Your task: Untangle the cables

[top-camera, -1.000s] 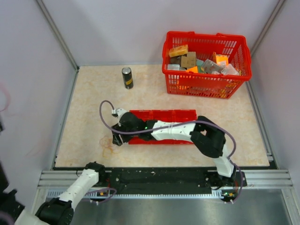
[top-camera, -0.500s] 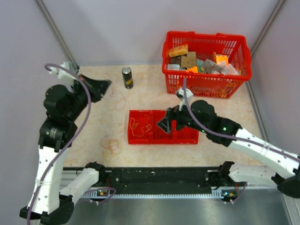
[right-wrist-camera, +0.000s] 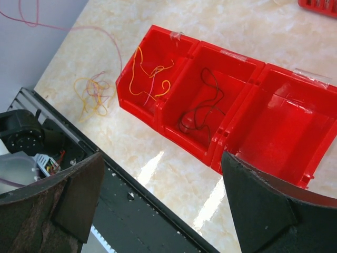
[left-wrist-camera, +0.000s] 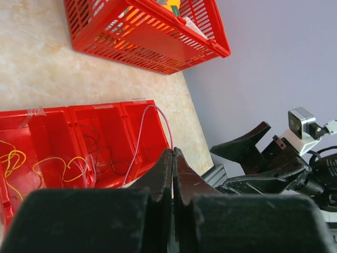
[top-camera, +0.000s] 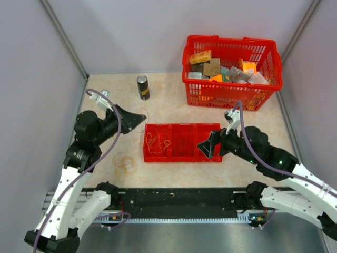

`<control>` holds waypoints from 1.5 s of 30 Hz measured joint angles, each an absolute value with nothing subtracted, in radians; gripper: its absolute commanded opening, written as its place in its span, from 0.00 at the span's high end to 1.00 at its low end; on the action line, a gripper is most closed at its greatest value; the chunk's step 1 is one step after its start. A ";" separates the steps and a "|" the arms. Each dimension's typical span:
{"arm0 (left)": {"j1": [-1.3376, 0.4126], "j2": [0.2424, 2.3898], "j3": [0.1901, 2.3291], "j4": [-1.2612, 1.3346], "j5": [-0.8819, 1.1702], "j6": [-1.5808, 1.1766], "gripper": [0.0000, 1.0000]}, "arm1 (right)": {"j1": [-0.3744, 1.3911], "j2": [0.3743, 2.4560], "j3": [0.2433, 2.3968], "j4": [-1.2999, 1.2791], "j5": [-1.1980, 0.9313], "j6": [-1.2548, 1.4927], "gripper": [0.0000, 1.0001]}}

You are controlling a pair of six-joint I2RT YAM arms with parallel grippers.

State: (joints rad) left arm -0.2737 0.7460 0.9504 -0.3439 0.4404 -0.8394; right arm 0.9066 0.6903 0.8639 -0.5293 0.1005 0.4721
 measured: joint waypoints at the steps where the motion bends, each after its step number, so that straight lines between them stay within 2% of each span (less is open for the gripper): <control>1: -0.281 0.744 0.944 -0.334 0.441 -0.839 1.00 | 0.907 0.696 0.864 -0.532 0.105 0.472 0.09; 15: -0.402 0.850 0.963 -0.282 0.416 -0.836 1.00 | 0.907 0.688 0.858 -0.545 0.137 0.469 0.10; 23: -0.654 1.010 1.162 -0.194 0.350 -0.837 1.00 | 0.907 0.607 0.830 -0.590 0.216 0.480 0.12; 32: -0.807 1.334 1.209 -0.031 0.319 -0.854 1.00 | 0.906 0.295 0.871 -0.640 0.341 0.496 0.12; 37: -0.850 1.539 1.235 -0.007 0.295 -0.836 1.00 | 0.907 0.254 0.906 -0.683 0.363 0.503 0.12; 45: -0.899 1.677 1.256 -0.064 0.184 -0.780 1.00 | 0.907 0.228 0.906 -0.757 0.377 0.517 0.12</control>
